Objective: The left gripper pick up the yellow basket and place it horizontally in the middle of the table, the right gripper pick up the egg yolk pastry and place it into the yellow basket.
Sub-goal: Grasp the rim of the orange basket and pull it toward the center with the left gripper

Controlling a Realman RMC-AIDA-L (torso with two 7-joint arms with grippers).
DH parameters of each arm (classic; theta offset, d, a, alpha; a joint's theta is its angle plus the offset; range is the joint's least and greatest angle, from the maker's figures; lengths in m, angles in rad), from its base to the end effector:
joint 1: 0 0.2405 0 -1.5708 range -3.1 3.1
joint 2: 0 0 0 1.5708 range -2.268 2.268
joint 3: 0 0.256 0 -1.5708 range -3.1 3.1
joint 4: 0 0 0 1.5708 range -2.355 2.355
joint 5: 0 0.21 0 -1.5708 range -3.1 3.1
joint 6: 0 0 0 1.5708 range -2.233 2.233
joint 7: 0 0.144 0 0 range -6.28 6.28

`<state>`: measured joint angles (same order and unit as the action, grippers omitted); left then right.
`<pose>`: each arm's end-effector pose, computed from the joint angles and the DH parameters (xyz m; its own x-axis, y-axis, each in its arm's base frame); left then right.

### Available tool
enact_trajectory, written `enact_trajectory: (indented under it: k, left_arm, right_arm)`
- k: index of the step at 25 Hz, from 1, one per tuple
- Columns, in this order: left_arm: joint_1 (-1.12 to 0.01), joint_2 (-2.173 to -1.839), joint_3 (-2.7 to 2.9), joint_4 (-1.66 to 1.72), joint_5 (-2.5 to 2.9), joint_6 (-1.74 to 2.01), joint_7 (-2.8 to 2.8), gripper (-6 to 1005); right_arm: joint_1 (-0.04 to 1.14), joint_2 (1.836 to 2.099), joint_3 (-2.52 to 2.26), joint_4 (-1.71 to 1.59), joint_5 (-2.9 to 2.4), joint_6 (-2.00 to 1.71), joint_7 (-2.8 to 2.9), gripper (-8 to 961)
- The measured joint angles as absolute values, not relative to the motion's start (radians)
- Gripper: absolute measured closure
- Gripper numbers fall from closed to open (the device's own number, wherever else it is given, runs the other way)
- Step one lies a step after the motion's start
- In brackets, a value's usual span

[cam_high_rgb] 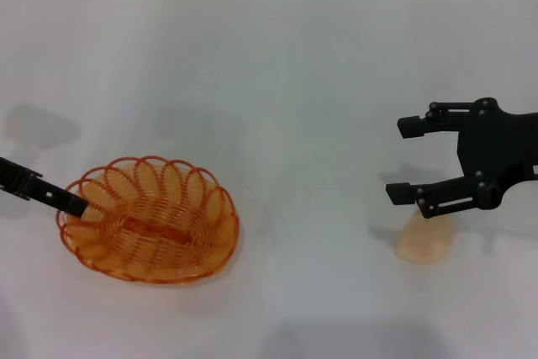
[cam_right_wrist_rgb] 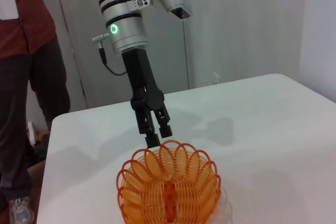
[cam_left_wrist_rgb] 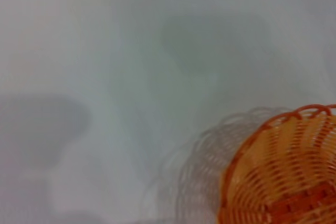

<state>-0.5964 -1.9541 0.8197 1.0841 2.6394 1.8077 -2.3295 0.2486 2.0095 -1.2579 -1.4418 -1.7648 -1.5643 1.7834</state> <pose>-0.2822 0.3341 0.0900 0.4732 0.8756 -0.0966 0.8171 -0.4772 -0.3234 0.1845 0.2935 0.0441 0.9342 -0.1488 -0.3242 -0.2101 -0.9640 -0.1630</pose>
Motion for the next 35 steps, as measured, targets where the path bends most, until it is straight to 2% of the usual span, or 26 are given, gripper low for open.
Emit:
enact_trajectory:
  k: [9, 18, 28, 33, 35]
  left_arm:
    - [-0.601, -1.960, 0.822, 1.072, 2.650, 1.765, -2.432, 189]
    - [-0.601, -1.980, 0.826, 1.059, 2.653, 1.757, -2.477, 200]
    - [-0.621, -1.982, 0.828, 1.006, 2.665, 1.749, -2.484, 212]
    - [-0.626, -1.984, 0.828, 0.994, 2.675, 1.741, -2.485, 380]
    - [-0.627, -1.985, 0.828, 0.990, 2.676, 1.735, -2.484, 379]
  right_arm:
    - [0.249, 2.010, -1.259, -1.440, -1.764, -1.566, 1.784, 85]
    - [0.248, 2.010, -1.259, -1.440, -1.764, -1.566, 1.784, 86]
    - [0.248, 2.009, -1.259, -1.434, -1.764, -1.567, 1.781, 87]
    - [0.249, 2.010, -1.259, -1.432, -1.764, -1.568, 1.780, 87]
    - [0.249, 2.010, -1.259, -1.432, -1.764, -1.568, 1.780, 88]
